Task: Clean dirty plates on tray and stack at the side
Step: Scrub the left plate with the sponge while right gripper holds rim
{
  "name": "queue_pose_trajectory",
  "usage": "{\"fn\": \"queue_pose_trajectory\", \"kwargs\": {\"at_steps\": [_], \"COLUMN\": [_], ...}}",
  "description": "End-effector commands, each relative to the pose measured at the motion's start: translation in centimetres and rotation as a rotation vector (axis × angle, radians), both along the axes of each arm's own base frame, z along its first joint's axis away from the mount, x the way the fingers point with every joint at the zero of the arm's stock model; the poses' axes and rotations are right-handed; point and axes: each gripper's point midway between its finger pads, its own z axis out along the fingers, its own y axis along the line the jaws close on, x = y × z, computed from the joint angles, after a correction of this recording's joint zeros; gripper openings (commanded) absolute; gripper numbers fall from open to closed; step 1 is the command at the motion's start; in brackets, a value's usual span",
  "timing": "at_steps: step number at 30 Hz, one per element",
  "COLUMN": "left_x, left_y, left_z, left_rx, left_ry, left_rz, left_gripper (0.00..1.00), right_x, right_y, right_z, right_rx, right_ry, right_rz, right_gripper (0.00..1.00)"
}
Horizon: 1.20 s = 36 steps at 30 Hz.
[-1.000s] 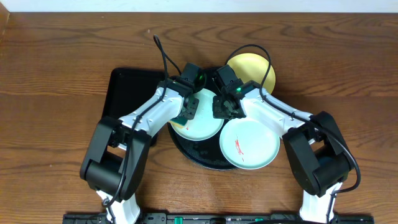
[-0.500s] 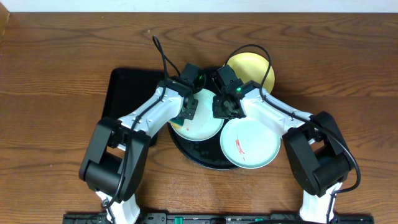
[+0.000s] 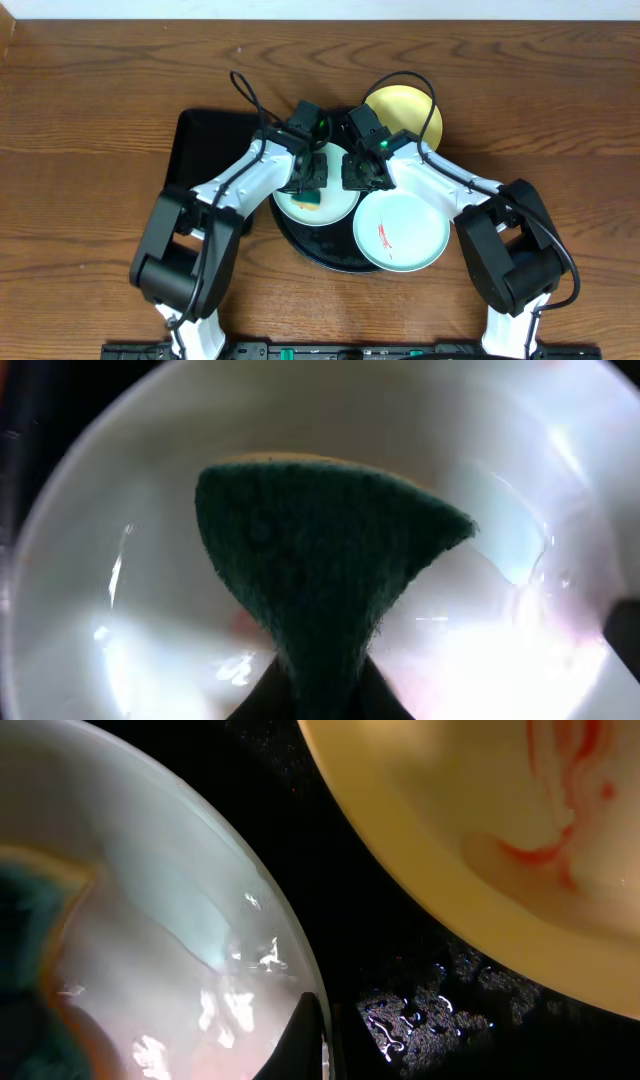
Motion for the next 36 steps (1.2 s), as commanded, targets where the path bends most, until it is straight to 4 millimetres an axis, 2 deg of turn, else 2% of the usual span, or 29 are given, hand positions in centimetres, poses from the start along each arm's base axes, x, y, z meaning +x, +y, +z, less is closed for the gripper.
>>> {"fn": "queue_pose_trajectory", "kwargs": {"at_steps": [1,4,6,8,10,13,16,19,23,26,30,33,36], "left_x": [-1.5,-2.3,-2.4,-1.9,0.2,2.8,4.9,5.5,3.6,1.0,-1.7,-3.5,-4.9], "left_y": [-0.5,-2.6,-2.8,-1.8,0.2,1.8,2.6,3.1,3.8,3.1,0.3,-3.1,-4.6], "left_z": [-1.9,-1.4,-1.3,-1.5,-1.7,-1.3,-0.6,-0.3,-1.1,-1.8,-1.9,-0.9,-0.1], "left_rx": [-0.043,-0.15,-0.152,-0.096,0.021,0.107,0.167,0.18,0.187,0.134,-0.02,-0.216,-0.319], "left_ry": [0.094,0.123,0.11,0.078,-0.007,-0.119,-0.214,-0.237,-0.15,-0.031,0.089,0.134,0.15], "left_rz": [0.051,-0.056,-0.142,-0.171,-0.134,-0.093,-0.058,0.011,0.081,0.057,-0.085,-0.283,-0.43], "left_gripper": [0.07,0.08,0.07,0.08,0.07,0.08,0.08,0.08,0.08,0.07,0.07,0.08,0.07], "right_x": [-0.4,-0.3,-0.3,-0.3,-0.3,-0.3,-0.4,-0.4,-0.4,-0.4,-0.3,-0.3,-0.4], "right_y": [-0.1,-0.1,-0.1,-0.1,-0.1,-0.1,-0.1,-0.1,-0.1,-0.1,-0.1,-0.1,-0.2], "right_z": [-1.1,-1.1,-1.1,-1.1,-1.1,-1.1,-1.1,-1.1,-1.1,-1.1,-1.1,-1.1,-1.1], "right_rx": [-0.025,-0.025,-0.025,-0.025,-0.025,-0.025,-0.025,-0.025,-0.025,-0.025,-0.025,-0.024,-0.025], "right_ry": [0.021,0.02,0.02,0.02,0.02,0.02,0.02,0.02,0.02,0.02,0.02,0.02,0.021], "right_rz": [-0.01,-0.01,-0.009,-0.009,-0.009,-0.009,-0.009,-0.009,-0.009,-0.009,-0.009,-0.009,-0.009], "right_gripper": [0.01,0.01,0.01,0.01,0.01,0.01,0.01,0.01,0.01,0.01,0.01,0.01,0.01]}}
